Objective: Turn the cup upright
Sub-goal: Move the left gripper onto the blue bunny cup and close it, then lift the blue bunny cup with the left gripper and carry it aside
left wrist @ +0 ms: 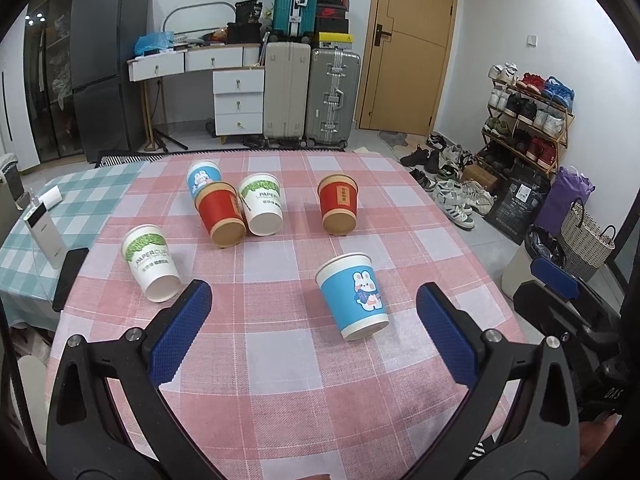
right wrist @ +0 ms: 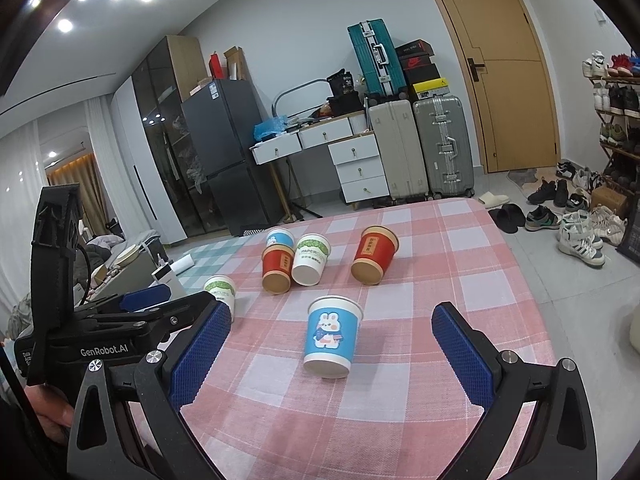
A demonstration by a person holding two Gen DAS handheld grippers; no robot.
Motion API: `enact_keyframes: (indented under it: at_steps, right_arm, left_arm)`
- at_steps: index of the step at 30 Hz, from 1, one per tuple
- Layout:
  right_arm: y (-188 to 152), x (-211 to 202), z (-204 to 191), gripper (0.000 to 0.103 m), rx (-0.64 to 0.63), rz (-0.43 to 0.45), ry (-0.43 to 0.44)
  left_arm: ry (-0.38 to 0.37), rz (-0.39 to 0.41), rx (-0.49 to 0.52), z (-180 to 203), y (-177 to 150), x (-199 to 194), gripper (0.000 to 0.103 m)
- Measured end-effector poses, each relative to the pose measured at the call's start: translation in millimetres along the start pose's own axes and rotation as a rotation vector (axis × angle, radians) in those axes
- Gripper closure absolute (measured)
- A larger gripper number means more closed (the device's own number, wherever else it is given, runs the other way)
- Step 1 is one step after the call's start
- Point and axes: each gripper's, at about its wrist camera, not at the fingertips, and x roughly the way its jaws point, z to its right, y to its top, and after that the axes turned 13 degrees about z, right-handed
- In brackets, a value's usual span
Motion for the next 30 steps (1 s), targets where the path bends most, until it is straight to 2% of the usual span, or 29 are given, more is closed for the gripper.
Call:
enact_keyframes:
  at_steps: [6,9,11,13,15,19,20,24,26,30]
  right_arm:
    - [-10,19,32,0.000,0.065,-0.031,-0.038]
    - [-15,31,52,0.000,0.111,-0.058,-0.056]
    - [-19,40,64,0.000,0.138,-0.077,-0.065]
    - [-21,47,73,0.000,0.151,-0.087,-0.068]
    - [-24,53,82,0.000,0.163,-0.094,-0.071]
    - [-30,67,97,0.000,0.198,-0.117,-0.070]
    - [-32,70,100,0.000,0.207,-0.123,-0.068]
    - [-37,75,107,0.000,0.229,-0.136,-0.061]
    - [-38,75,108,0.000,0.236,-0.142,-0.057]
    - [-39,75,110,0.000,0.240,-0.142,-0.058]
  left_arm:
    - [-0.046,-0.091,0.006,9,-3,56,0.001]
    - [-0.105,-0.186,0.007,12,-8,103,0.001]
    - [-0.089,-0.247,-0.009,10,-13,133,0.001]
    - [-0.112,-0.305,-0.049,7,-18,161,0.001]
    - [-0.128,-0.329,-0.073,5,-21,176,0.001]
    - [-0.132,-0.360,-0.054,12,-28,207,0.001]
    - [-0.134,-0.369,-0.055,13,-30,212,0.002]
    - [-0.162,-0.421,-0.072,17,-39,236,0.024]
    - [-0.181,-0.447,-0.093,18,-44,250,0.027]
    - [-0.202,-0.437,-0.119,18,-45,260,0.030]
